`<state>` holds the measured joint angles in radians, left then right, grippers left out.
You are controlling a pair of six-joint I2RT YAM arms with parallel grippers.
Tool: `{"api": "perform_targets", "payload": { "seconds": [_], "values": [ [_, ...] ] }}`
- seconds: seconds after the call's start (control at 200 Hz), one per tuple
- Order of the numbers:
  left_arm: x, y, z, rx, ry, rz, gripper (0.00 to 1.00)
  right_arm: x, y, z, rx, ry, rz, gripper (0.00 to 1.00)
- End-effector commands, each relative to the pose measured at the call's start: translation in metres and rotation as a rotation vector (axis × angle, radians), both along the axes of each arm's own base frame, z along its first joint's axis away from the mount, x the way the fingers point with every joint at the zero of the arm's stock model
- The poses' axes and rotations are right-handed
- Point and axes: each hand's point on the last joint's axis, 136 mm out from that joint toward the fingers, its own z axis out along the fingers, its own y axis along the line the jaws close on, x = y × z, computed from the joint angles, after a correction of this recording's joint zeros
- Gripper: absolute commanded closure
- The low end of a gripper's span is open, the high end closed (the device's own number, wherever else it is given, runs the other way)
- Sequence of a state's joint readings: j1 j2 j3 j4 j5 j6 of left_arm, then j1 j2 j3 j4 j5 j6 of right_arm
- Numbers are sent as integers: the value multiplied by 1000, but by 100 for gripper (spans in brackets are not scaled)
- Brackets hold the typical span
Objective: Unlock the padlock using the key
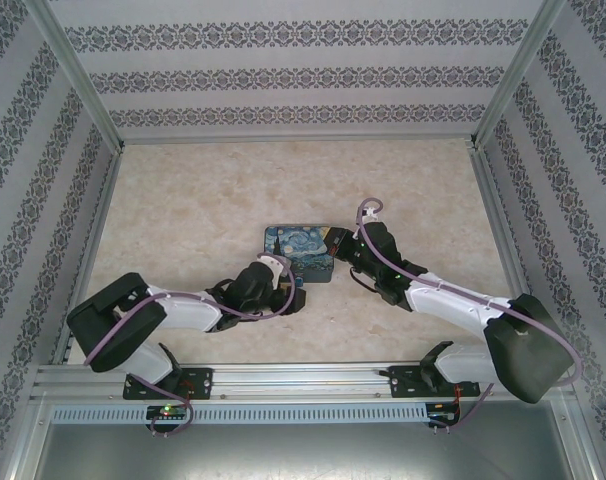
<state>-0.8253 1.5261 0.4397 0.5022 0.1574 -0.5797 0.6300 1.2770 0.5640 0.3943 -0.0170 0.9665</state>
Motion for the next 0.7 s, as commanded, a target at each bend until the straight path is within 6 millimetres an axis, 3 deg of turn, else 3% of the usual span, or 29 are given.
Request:
{"api": "perform_targets", "payload": {
  "seconds": [0.0, 0.175, 0.694],
  "values": [
    [15, -9, 13, -6, -113, 12, 35, 4, -2, 0, 21, -7, -9, 100],
    [22, -4, 6, 23, -142, 46, 36, 6, -2, -8, 21, 10, -6, 100],
    [34, -29, -4, -1, -133, 23, 38, 6, -8, -43, 4, 68, -35, 100]
  ]
}}
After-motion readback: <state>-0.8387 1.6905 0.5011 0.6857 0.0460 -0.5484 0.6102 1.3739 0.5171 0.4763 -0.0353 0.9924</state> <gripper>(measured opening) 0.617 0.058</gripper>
